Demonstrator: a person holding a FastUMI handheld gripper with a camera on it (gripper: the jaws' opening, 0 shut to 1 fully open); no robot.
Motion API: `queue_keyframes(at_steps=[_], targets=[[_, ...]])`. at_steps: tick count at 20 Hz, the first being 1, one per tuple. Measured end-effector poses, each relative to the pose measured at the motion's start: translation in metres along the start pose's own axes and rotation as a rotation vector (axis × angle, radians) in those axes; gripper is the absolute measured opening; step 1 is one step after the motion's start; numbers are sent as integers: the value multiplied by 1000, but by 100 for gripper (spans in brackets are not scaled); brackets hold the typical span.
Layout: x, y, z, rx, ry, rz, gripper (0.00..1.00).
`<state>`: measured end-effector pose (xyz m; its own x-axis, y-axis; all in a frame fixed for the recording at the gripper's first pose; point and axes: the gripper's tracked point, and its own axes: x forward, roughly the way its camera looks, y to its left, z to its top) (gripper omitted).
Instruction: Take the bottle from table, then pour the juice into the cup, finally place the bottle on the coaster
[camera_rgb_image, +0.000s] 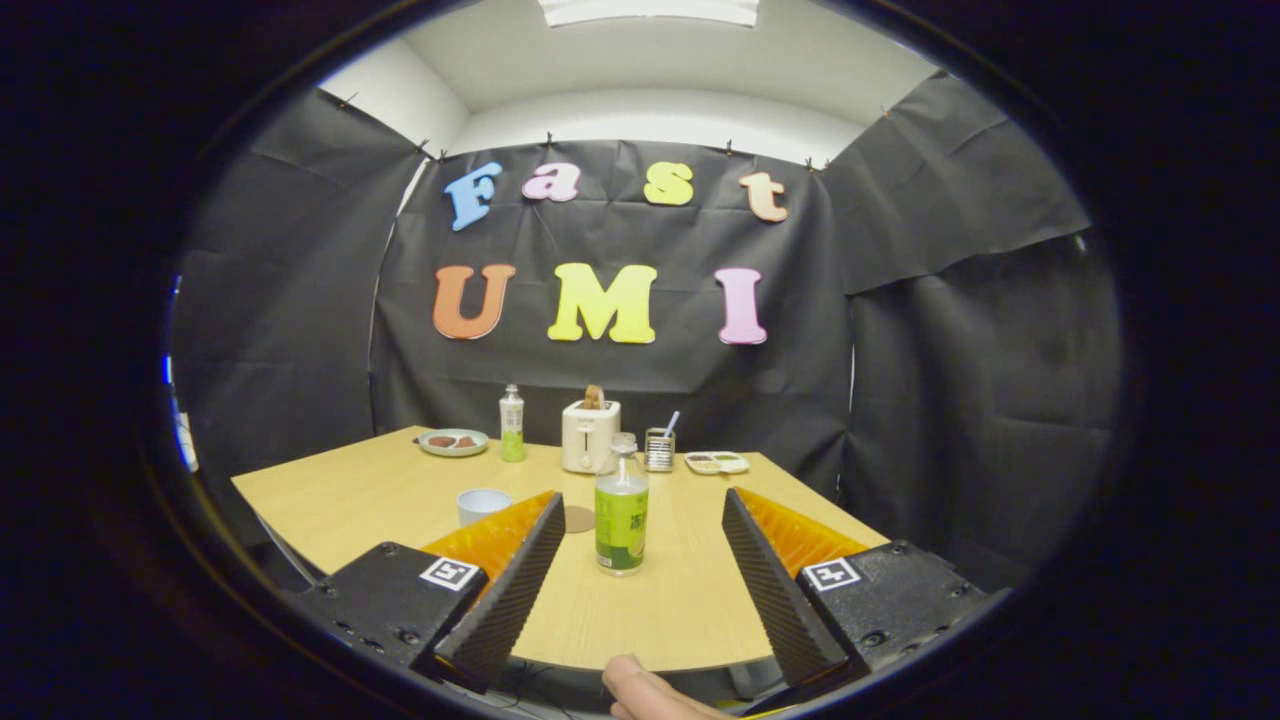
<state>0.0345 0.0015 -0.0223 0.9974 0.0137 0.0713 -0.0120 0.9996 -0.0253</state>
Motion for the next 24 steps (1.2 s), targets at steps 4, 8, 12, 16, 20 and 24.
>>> queue_keyframes(at_steps=[4,8,12,16,20,24], targets=[[29,8,-14,4,31,24,100],[71,18,-27,8,61,56,100],[107,14,-33,41,68,47,100],[148,10,-42,20,66,26,100],[173,16,-49,19,77,36,100],[197,21,-53,-13,79,39,100]])
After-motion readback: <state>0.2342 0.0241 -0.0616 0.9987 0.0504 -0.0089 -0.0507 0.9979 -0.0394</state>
